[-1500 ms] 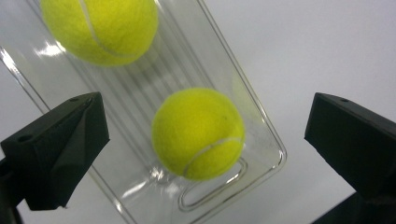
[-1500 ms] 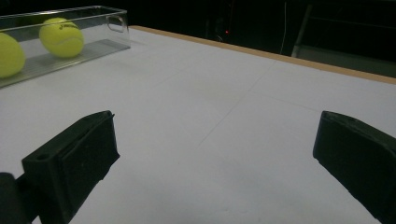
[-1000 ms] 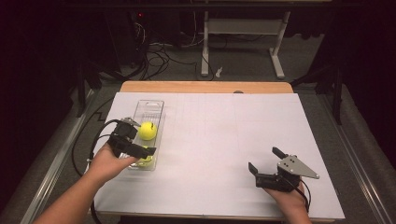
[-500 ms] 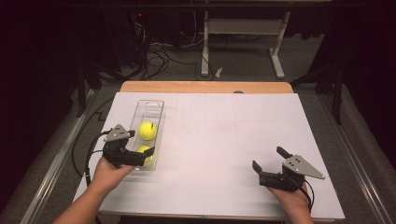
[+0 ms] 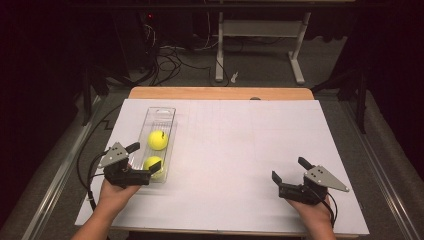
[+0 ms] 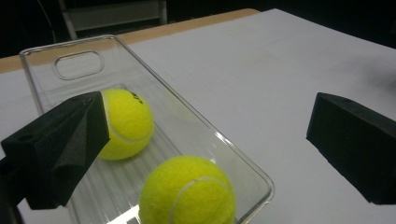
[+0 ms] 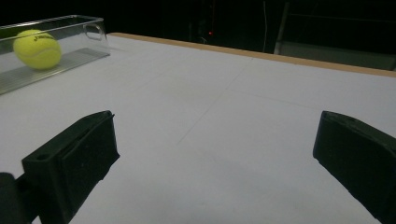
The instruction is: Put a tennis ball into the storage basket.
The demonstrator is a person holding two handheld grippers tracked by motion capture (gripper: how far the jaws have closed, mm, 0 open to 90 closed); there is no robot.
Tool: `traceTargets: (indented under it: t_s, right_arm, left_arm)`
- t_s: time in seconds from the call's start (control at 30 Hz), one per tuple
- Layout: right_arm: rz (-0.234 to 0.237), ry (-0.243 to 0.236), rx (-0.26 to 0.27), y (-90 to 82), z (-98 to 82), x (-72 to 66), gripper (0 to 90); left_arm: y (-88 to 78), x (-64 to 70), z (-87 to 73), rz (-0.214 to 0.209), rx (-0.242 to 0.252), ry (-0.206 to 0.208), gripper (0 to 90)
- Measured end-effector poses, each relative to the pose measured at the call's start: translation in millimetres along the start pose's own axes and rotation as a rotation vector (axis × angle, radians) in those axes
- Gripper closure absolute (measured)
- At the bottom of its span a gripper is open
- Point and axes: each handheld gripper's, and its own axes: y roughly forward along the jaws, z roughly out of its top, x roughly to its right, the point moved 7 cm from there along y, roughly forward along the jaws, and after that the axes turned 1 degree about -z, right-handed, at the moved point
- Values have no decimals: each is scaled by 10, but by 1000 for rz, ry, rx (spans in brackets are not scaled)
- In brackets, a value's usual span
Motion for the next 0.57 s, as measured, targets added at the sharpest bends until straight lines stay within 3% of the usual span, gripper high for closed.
traceTargets:
  t_s: [0.23,0.33,0.57]
  right_arm:
    - [15,-26,-6,25,-8,-75,3]
    - [16,-34,-5,21,-5,-89,3]
    - [18,-36,-7,16,-12,-92,3]
  left_arm:
    - [-127,-131,41,8,43,-60,2]
    - [-157,-161,-17,13,23,-37,2]
    - [-155,-146,-41,6,19,-49,2]
